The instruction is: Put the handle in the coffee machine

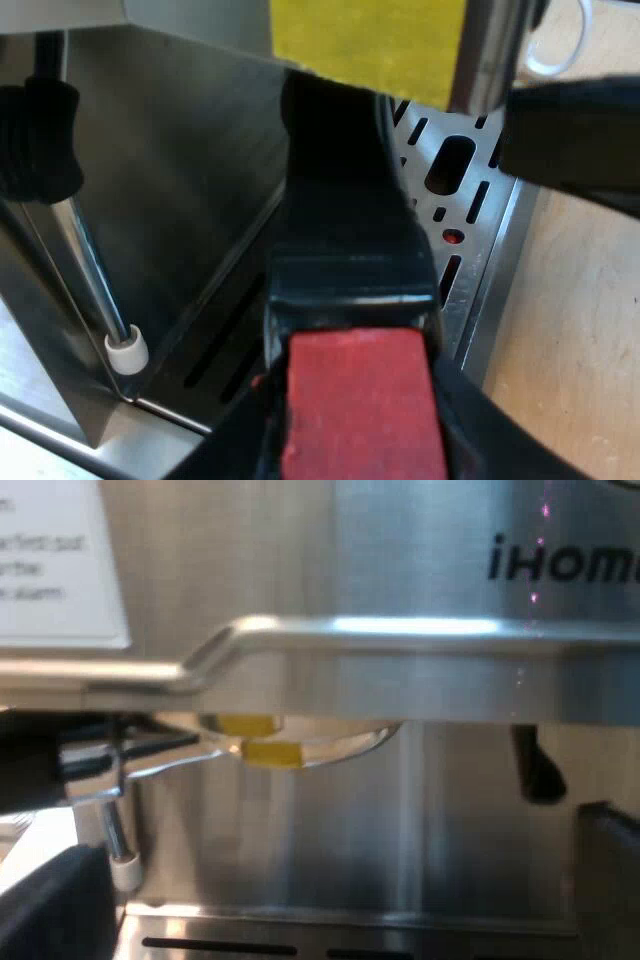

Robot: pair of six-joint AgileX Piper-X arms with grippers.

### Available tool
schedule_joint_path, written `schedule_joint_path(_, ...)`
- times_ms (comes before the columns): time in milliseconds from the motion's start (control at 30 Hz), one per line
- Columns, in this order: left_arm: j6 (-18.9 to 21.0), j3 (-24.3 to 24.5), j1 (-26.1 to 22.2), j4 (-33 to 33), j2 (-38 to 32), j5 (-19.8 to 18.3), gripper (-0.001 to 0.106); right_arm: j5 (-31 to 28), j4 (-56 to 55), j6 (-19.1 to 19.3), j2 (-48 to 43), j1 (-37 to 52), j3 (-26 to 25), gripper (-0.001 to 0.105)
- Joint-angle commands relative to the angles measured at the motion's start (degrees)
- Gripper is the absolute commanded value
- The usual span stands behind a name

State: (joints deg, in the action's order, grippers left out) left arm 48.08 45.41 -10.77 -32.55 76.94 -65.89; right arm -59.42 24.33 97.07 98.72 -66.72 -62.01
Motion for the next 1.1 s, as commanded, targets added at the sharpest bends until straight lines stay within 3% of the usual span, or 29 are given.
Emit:
schedule_joint_path(33,1.1,1.6,0.1,2.8,-2.0,-9.2,0.0,2.5,0.3,0.4,-0.2,0.6,-0.5,0.054)
schedule_joint_path(100,1.1,1.6,0.1,2.8,-2.0,-9.1,0.0,5.8,0.3,0.4,-0.2,0.5,-0.5,0.046)
schedule_joint_path(200,1.1,1.6,0.1,2.8,-2.0,-9.1,0.0,9.9,0.3,0.4,0.4,0.5,-0.5,0.046)
schedule_joint_path(433,1.1,1.6,0.1,2.9,-2.0,-6.8,0.0,12.2,1.6,0.4,5.1,0.5,-0.5,0.046)
schedule_joint_path(867,1.1,1.6,0.1,3.2,-2.0,-7.1,0.0,6.4,1.1,0.5,8.4,2.1,-0.5,0.046)
schedule_joint_path(1000,1.1,1.6,0.1,3.2,-2.0,-7.1,0.0,6.9,2.4,0.4,9.0,4.0,-0.5,0.046)
schedule_joint_path(1100,1.1,1.6,0.1,3.2,-2.0,-7.1,0.0,10.8,8.0,0.4,10.3,6.3,-0.5,0.046)
